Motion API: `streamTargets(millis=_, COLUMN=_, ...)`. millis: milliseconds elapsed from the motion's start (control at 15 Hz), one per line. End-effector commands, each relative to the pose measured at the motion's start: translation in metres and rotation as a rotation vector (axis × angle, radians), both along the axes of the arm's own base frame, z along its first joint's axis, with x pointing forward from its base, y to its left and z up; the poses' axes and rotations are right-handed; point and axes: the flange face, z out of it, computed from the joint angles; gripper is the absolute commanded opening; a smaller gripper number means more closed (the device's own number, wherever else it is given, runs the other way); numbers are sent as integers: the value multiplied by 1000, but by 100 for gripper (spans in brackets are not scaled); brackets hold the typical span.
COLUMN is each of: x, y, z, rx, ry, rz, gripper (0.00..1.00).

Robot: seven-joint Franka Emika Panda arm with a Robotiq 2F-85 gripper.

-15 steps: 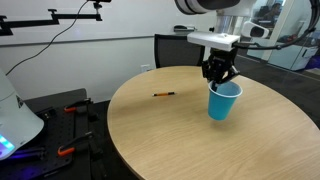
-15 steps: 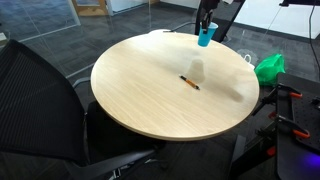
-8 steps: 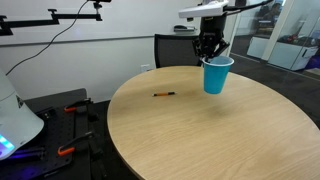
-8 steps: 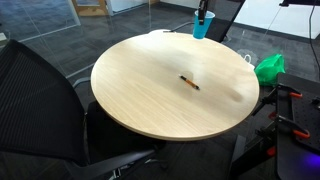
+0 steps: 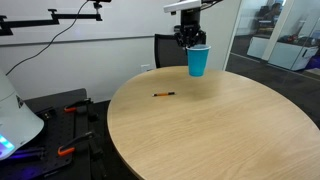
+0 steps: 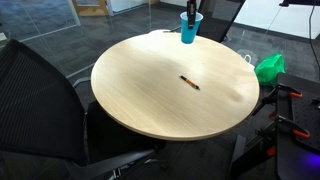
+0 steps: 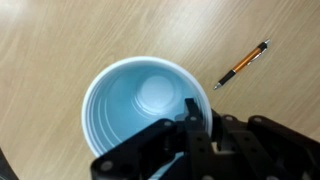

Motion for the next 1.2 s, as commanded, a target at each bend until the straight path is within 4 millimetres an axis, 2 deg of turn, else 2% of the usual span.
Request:
streamTargets(millis=0, x=10, y=41, z=2, rx=-12, ry=42, rz=131, gripper=1)
streamTargets(millis=200, x=16, y=75, z=-7, rx=2, ry=50, rz=274, gripper=1)
streamTargets(millis=467, x=21, y=107, z=-19, rx=26, ry=56, rz=397, gripper=1)
streamTargets(millis=533, x=13, y=99, z=-19, rx=35, ry=55, rz=345, gripper=6)
streamTargets(millis=667, x=15, y=108, z=-24, rx=38, ry=59, rz=368, gripper=6)
streamTargets(millis=867, x=16, y=108, z=-24, rx=39, ry=59, rz=373, gripper=6)
streamTargets(millis=933, x=17, y=108, z=-24, rx=39, ry=58, rz=373, gripper=1)
streamTargets(millis=1133, x=22, y=119, z=-34, rx=49, ry=1, rz=419, gripper=1)
